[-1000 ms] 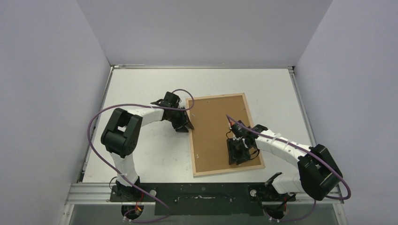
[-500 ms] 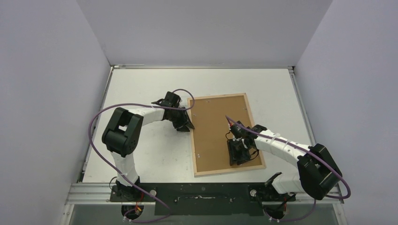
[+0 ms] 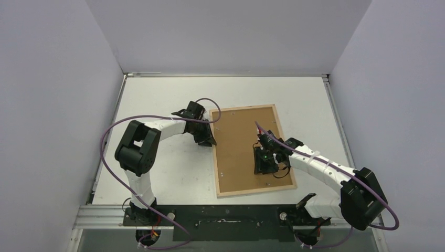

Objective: Put the photo into the frame

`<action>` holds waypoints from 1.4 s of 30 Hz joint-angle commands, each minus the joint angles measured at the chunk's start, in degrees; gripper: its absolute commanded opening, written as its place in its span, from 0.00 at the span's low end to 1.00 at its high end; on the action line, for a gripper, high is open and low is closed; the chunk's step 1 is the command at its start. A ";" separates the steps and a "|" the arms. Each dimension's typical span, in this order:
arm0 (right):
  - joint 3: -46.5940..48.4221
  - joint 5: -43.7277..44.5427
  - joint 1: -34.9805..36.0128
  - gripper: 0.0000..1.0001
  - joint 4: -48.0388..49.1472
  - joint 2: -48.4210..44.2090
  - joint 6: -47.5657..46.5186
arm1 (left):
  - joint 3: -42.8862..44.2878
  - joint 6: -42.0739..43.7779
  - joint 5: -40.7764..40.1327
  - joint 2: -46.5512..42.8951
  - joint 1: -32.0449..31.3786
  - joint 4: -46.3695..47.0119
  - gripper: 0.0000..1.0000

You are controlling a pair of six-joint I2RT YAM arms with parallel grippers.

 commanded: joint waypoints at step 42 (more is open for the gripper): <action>-3.53 -3.05 8.15 0.33 3.86 3.70 4.20 | 2.68 7.05 -7.61 5.40 5.04 -7.13 0.20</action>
